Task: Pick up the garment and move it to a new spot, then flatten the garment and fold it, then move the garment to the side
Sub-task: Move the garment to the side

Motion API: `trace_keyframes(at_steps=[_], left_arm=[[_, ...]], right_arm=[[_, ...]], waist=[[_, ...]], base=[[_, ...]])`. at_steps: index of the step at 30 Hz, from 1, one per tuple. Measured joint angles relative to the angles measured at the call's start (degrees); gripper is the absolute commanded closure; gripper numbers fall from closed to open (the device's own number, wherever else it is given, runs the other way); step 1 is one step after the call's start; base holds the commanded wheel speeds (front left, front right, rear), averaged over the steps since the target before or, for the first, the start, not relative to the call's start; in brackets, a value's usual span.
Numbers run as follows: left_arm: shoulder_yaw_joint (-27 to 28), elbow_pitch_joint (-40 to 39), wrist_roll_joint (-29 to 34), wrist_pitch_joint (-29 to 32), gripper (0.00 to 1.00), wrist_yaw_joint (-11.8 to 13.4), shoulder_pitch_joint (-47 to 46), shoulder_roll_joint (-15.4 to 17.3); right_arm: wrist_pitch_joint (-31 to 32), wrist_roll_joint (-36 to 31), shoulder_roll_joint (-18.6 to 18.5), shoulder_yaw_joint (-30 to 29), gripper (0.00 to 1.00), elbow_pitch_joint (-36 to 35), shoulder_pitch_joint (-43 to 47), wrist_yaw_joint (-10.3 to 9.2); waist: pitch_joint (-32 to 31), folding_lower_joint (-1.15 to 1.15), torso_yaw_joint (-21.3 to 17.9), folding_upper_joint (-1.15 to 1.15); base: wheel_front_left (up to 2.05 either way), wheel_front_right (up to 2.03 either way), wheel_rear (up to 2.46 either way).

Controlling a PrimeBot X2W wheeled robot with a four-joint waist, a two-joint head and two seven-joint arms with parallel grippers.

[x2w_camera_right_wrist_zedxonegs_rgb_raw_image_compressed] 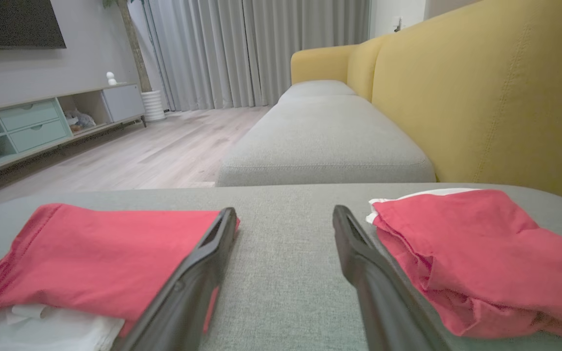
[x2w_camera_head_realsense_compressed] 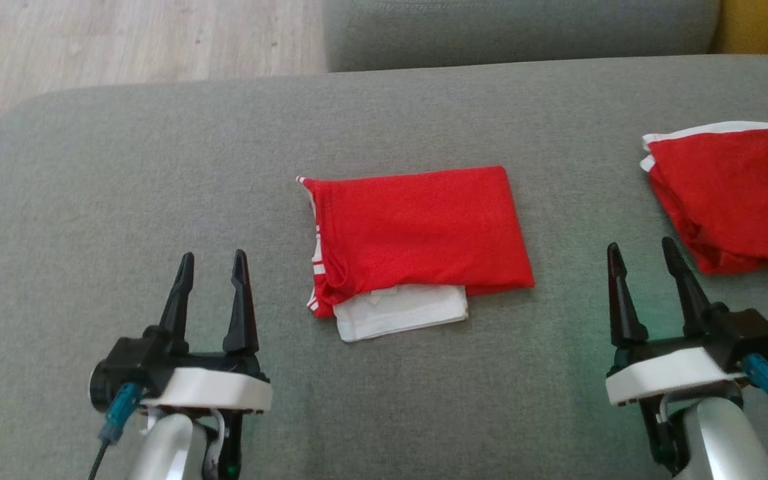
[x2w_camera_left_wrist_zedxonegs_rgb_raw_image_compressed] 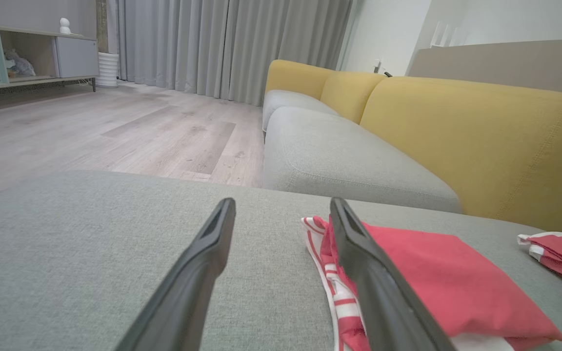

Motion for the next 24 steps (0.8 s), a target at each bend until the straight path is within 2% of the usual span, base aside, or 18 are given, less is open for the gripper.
trace_keyframes(at_steps=[7, 17, 24], left_arm=[[-1.1, 0.1, 0.0, 0.0, 0.00, -0.1, -1.0, 0.0], [-3.1, 0.6, -0.1, 0.0, 0.00, -0.1, -3.8, 0.0], [-3.7, 0.7, -0.7, 0.0, 0.00, -0.1, -5.1, 0.0]], right_arm=[[1.5, -1.1, 0.0, 1.3, 0.00, 6.4, -5.0, 0.00], [12.2, 5.3, -0.1, 6.1, 0.00, 22.0, -17.8, 0.00], [13.7, 7.5, -0.7, 9.9, 0.00, 29.8, -23.8, 0.00]], waist=[[2.1, 0.00, 2.1, 0.00], [6.0, 0.01, 5.5, 0.00], [7.6, 0.01, 7.5, 0.00]], base=[[0.00, 0.00, 0.00], [0.00, 0.00, 0.00], [0.00, 0.00, 0.00]])
